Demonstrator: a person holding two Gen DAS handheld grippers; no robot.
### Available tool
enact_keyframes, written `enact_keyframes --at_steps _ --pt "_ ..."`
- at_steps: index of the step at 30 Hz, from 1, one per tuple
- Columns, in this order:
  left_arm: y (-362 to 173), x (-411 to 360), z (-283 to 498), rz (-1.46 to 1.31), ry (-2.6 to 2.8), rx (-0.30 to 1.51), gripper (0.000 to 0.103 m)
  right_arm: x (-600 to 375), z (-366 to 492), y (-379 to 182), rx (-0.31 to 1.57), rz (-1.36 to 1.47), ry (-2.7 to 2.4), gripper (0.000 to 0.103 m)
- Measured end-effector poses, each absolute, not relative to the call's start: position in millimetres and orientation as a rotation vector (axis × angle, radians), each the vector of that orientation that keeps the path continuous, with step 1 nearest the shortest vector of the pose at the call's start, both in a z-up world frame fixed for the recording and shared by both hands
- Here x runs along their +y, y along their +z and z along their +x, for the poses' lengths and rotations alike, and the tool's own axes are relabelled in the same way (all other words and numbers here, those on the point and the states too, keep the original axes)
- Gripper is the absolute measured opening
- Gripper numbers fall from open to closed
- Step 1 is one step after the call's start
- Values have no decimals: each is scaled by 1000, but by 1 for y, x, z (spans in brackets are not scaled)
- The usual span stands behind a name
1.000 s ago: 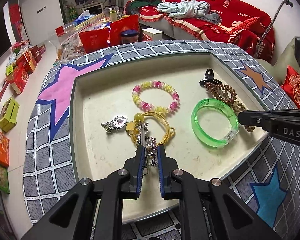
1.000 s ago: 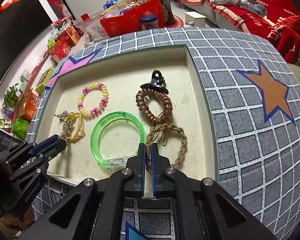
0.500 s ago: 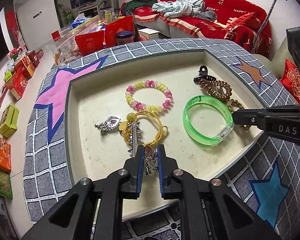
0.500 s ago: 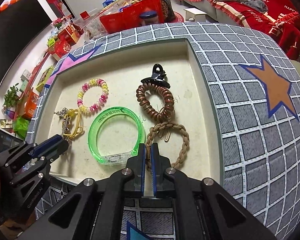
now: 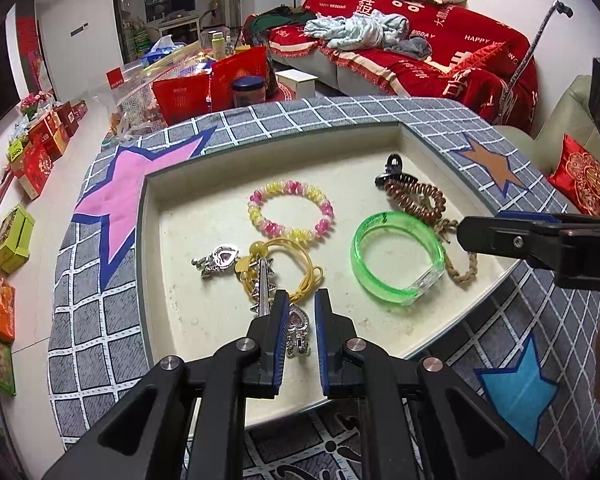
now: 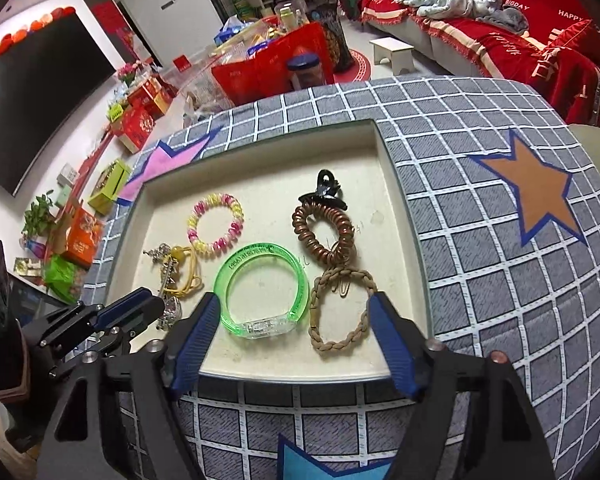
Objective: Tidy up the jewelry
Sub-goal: 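Open the right tool releasing the braided bracelet while the left tool releases the pendant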
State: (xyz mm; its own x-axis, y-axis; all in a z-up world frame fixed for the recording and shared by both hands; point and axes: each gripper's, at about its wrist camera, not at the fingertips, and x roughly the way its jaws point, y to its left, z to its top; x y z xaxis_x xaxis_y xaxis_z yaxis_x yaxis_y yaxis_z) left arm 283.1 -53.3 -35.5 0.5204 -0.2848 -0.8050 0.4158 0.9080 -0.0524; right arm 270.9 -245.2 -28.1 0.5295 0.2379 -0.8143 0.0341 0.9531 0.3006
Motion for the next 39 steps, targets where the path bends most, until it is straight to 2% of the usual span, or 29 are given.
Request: enact_keyframes --at_steps 34,35,36,37,39 --pt "-26 -32 295 217 -217 891 30 -253 257 -19 993 298 78 80" --pt "-25 -30 294 216 -210 885 46 -253 257 -18 992 299 78 80" --pt "-24 -29 294 214 -201 880 71 -252 257 -18 992 300 78 80" --pt "-22 -26 293 210 -168 869 103 -252 257 -18 992 301 79 80" --pt "-19 -24 292 220 -142 814 103 -251 256 -17 989 300 82 80"
